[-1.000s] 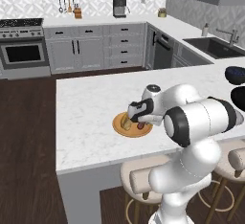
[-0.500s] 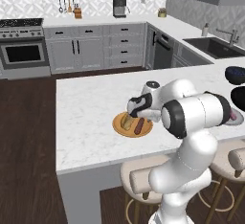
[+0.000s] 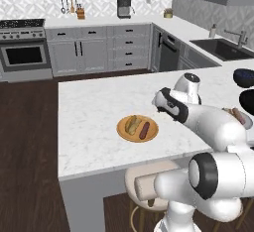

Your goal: Place one bun and one sausage from the bowl on each plate.

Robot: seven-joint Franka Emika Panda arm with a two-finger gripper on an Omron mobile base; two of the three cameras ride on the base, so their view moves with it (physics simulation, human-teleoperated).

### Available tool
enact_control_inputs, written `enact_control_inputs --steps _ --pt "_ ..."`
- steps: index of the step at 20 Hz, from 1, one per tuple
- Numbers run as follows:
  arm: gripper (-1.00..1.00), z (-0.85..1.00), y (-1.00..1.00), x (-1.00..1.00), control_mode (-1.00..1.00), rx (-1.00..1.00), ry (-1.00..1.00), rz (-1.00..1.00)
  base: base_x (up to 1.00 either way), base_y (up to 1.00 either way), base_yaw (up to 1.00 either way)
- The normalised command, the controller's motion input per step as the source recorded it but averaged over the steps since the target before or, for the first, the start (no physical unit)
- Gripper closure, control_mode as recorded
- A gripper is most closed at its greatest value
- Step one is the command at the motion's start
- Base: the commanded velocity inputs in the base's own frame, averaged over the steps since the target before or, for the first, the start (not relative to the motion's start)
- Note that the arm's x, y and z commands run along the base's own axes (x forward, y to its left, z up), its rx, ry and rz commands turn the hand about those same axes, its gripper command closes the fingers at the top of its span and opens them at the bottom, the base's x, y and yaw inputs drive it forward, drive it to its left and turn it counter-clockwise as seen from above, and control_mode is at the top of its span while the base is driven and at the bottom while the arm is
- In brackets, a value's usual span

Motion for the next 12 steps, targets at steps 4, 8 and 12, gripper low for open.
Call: enact_control_inputs --steps 4,8,12 --pt "-1.0 0.83 -0.67 -0.9 -1.0 -0.01 0.12 -0.02 0.0 0.0 0.0" --pt "-1.0 0.39 -0.59 -0.82 -1.0 -0.06 0.2 -0.03 0.0 0.0 0.0" --pt "-1.0 0.02 -0.58 -0.82 -1.0 -0.08 0.19 -0.02 0.0 0.0 0.0"
